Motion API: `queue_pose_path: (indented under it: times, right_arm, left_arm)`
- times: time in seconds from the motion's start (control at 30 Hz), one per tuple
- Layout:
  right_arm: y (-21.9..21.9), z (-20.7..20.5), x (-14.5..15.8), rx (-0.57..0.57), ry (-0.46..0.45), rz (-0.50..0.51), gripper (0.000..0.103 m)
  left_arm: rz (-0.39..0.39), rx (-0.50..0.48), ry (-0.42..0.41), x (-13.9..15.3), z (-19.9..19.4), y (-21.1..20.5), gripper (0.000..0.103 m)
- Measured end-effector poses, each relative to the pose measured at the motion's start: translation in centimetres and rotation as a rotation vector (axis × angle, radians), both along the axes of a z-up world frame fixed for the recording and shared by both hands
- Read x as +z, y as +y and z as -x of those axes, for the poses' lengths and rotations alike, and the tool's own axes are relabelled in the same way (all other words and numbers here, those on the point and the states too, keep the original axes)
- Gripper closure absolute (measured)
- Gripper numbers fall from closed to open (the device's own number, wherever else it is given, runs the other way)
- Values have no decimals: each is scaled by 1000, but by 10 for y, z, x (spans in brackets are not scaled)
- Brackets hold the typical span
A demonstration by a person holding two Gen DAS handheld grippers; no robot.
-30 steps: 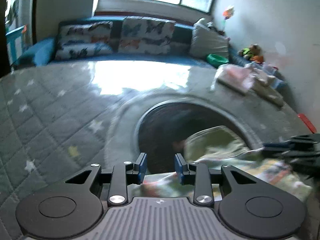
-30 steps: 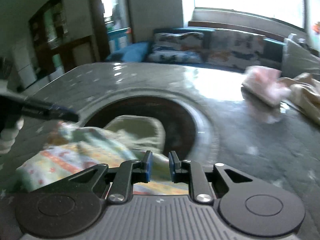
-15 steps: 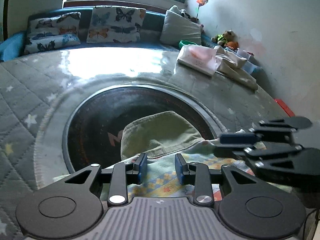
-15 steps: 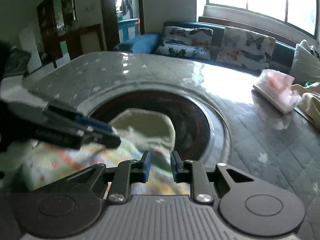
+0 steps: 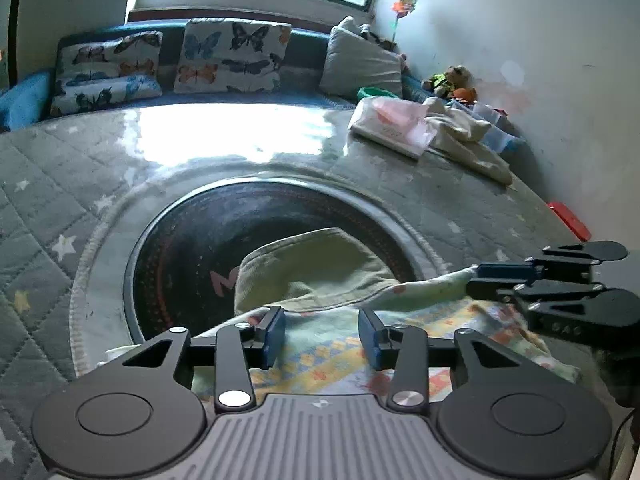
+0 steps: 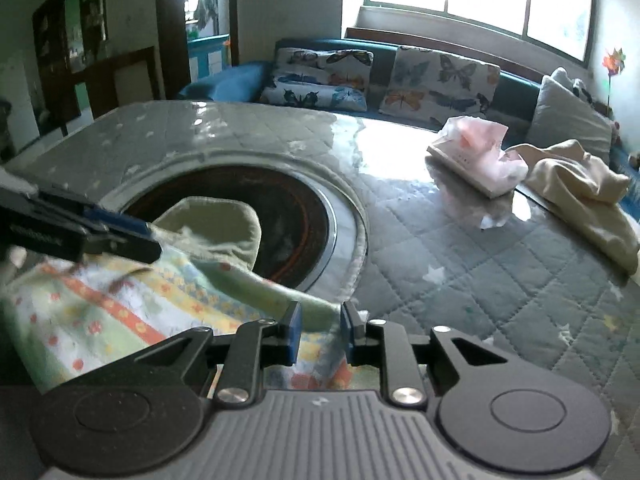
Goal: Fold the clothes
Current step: 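Open the right gripper and smooth the folded shirt flat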
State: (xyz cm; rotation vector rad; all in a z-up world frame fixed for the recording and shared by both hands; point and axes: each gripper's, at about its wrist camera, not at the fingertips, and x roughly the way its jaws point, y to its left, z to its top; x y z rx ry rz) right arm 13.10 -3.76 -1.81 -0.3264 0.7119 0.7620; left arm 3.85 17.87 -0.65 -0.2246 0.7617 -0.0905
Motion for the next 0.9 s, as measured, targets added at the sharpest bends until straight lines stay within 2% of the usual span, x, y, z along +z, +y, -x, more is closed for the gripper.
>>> queue_pose_path:
  times: [0.07, 0.13, 0.23, 0.33, 0.4, 0.5, 0.73, 0.9]
  right_arm:
    - [0, 10, 4, 21, -3, -20, 76]
    - [0, 21, 9, 42, -6, -40, 57]
    - [2, 39, 13, 76, -10, -61, 55]
    - [6, 57, 12, 91, -25, -62, 42]
    - [8, 65, 7, 98, -48, -51, 41]
    - [11, 77, 1, 108, -83, -34, 33]
    - [17, 103, -14, 131, -165, 5, 30]
    - [17, 111, -14, 151, -236, 24, 27]
  left_arm:
    - [-7, -19, -20, 7, 9, -6, 57]
    - [-18, -40, -36, 11, 18, -15, 56]
    - [-45, -57, -50, 12, 33, -28, 56]
    - [-72, -72, -63, 13, 48, -41, 56]
    - [-82, -64, -65, 10, 58, -45, 56]
    - [-81, -49, -62, 6, 68, -49, 56]
    - [-97, -38, -43, -10, 78, -55, 56]
    - [-101, -20, -50, -7, 82, -55, 56]
